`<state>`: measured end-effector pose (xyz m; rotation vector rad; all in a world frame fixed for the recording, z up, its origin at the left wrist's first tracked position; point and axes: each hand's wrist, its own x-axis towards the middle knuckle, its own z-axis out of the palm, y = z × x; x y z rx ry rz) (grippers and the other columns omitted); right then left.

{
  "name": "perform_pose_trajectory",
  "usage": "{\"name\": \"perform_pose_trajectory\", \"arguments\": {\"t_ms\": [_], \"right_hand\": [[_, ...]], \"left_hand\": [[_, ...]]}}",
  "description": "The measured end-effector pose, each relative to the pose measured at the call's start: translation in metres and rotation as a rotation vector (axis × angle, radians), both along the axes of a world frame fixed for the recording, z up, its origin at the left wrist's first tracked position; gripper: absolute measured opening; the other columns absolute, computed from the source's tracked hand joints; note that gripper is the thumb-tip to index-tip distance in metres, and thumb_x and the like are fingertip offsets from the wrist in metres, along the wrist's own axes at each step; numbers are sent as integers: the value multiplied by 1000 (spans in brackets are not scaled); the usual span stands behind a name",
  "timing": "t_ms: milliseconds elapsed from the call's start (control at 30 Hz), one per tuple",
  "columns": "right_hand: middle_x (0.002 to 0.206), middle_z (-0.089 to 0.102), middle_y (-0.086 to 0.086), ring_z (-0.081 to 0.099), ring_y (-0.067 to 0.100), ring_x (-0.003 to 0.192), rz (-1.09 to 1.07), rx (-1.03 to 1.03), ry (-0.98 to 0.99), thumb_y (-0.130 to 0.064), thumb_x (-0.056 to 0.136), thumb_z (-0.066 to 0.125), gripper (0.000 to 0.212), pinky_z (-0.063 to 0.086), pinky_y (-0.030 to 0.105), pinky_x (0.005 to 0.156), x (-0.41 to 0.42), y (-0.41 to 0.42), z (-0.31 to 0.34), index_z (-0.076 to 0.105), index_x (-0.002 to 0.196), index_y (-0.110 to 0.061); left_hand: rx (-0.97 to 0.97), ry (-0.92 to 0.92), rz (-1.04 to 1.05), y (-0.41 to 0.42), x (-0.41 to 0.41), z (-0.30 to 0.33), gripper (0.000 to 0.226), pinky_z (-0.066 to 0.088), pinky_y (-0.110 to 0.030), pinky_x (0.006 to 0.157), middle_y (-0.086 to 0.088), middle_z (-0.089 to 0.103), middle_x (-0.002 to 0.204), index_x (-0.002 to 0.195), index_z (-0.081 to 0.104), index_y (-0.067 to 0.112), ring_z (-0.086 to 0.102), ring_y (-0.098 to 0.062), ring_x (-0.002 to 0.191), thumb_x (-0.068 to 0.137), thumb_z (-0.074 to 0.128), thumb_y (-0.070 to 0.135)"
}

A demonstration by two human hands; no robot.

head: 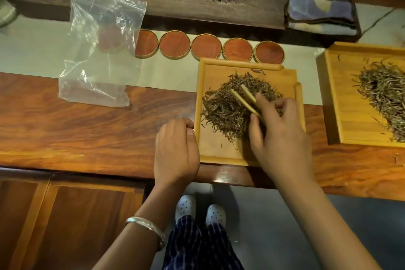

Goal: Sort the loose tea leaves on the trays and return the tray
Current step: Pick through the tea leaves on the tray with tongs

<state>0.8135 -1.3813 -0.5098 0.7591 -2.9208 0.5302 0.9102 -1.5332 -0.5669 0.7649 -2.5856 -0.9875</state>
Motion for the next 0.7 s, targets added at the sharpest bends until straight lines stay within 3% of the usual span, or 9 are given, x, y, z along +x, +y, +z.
{"name": "perform_pose_trajectory", "arguments": {"t_ms": [200, 300, 433, 700], "right_hand": [[100, 48, 11, 36, 12, 61, 110, 188, -100, -19, 89, 57, 49, 29, 22, 41, 25, -8, -4, 50, 136, -7], [97, 50, 9, 38, 11, 61, 120, 157, -81, -19, 88, 59, 45, 29, 20, 38, 37, 1, -4, 54, 132, -8], [101, 51, 7, 54, 15, 65, 63, 82, -103, -23, 92, 53, 30, 40, 20, 40, 40, 6, -1, 56, 118, -9], [98, 51, 4, 51, 14, 61, 47, 88, -161, -22, 88, 58, 24, 32, 19, 39, 47, 0, -1, 59, 110, -12]], "left_hand": [[-27, 8, 2, 0, -1, -2, 9, 29, -30, 72, 7, 44, 84, 88, 46, 20, 37, -12, 77, 93, 39, 17], [-33, 14, 7, 0, -1, -2, 9, 26, -28, 71, 7, 42, 84, 87, 44, 21, 33, -11, 76, 92, 40, 14], [-30, 13, 12, 0, -1, 0, 12, 22, -27, 69, 7, 41, 82, 85, 39, 23, 30, -9, 74, 92, 40, 13], [-37, 14, 9, 1, -2, 1, 9, 21, -25, 68, 5, 43, 82, 85, 47, 15, 33, -11, 74, 90, 42, 11]]}}
